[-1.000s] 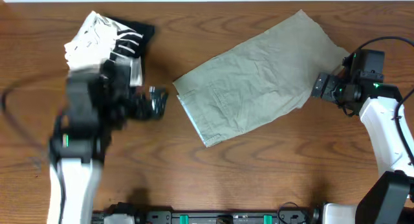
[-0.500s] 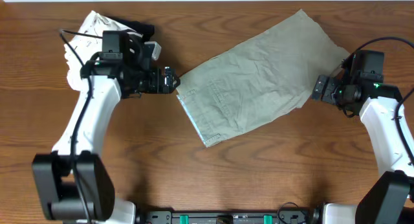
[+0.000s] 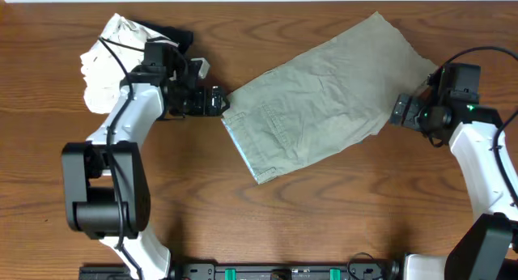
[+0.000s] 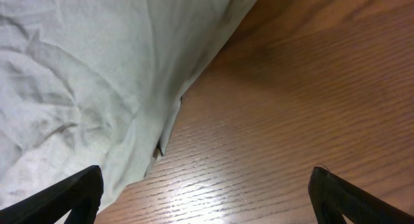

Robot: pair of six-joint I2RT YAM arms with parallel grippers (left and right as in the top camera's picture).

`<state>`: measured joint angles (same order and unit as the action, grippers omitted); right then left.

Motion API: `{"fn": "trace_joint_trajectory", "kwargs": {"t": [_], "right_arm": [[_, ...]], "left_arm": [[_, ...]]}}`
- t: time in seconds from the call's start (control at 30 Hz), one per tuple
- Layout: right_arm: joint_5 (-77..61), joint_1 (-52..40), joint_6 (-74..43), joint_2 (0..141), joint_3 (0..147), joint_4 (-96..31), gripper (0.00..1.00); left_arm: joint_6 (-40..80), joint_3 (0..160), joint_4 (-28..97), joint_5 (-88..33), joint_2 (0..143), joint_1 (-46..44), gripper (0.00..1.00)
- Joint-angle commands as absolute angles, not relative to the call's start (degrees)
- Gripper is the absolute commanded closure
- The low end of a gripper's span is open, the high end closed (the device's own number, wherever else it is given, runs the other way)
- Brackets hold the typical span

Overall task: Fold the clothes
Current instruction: 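Reach the left gripper to the shorts' left leg hem and grasp it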

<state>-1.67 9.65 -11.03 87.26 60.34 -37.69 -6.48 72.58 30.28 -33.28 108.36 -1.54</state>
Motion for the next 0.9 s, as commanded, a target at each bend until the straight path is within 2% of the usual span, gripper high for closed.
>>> {"fn": "trace_joint_trajectory", "kwargs": {"t": [0.0,0.67,0.73,0.87], "right_arm": [[-1.3,9.9,-10.2,87.1,59.2,-37.5,0.01],[-1.3,9.9,-10.1,87.3,58.7,-37.5,0.01],[-1.3,9.9,-10.1,87.3,58.7,-37.5,0.01],[-1.3,9.9,-10.1,87.3,58.7,-37.5,0.01]], "left_arm": [[-7.7,73.2,28.9,-34.3,110.3,-3.2,0.02],[-7.7,73.1,22.5,-33.7,116.2,-4.8,0.00],[-7.7,73.0,22.6,-33.7,116.2,-4.9,0.10],[-7.7,72.5,22.5,-34.1,116.2,-5.0,0.16]]}}
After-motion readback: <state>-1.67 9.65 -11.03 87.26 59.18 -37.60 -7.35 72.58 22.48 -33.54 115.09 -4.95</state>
